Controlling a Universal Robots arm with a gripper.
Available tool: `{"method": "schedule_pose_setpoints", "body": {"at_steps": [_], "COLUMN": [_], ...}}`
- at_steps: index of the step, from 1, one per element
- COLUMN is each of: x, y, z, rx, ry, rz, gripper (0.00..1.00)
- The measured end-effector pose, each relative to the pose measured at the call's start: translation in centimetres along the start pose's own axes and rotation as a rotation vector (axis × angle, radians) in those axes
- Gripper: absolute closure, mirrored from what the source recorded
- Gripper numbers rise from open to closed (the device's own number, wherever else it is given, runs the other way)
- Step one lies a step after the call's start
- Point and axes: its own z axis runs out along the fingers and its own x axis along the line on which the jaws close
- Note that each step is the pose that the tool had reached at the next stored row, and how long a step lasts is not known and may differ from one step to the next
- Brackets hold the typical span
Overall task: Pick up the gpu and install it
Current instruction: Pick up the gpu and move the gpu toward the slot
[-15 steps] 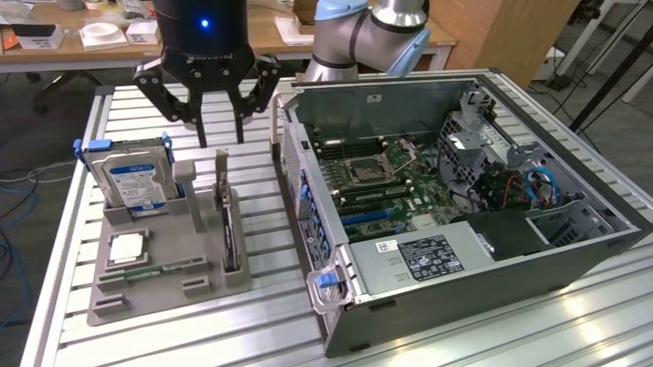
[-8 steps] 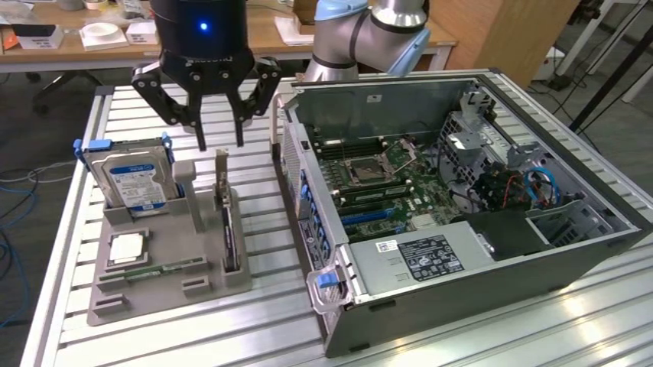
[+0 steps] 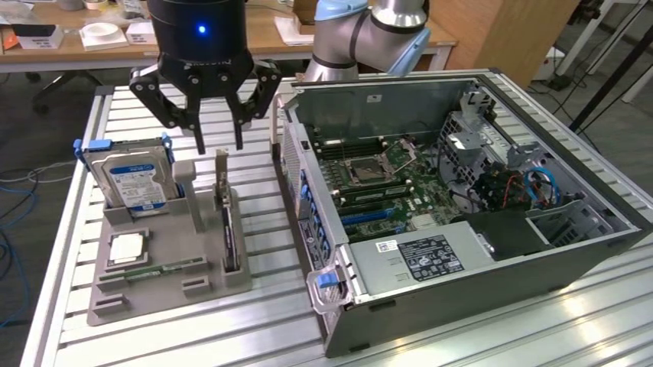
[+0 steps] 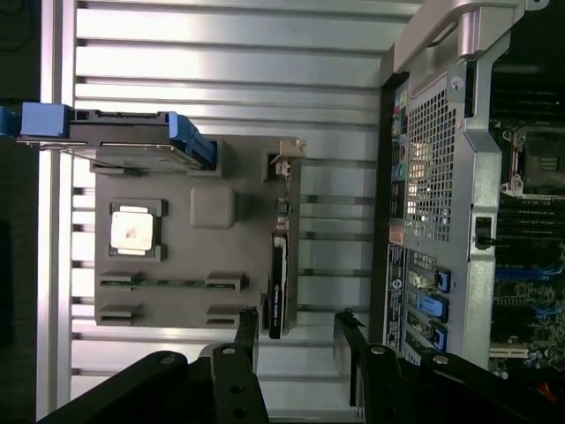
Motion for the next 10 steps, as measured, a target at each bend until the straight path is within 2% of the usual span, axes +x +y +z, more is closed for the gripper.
{"method": "schedule_pose_setpoints", "body": {"at_steps": [10], "x": [0.00], "y": [-0.04], "z": [0.18], "rx": [0.0000], "ry": [0.0000], "rz": [0.000], "gripper": [0.53]}}
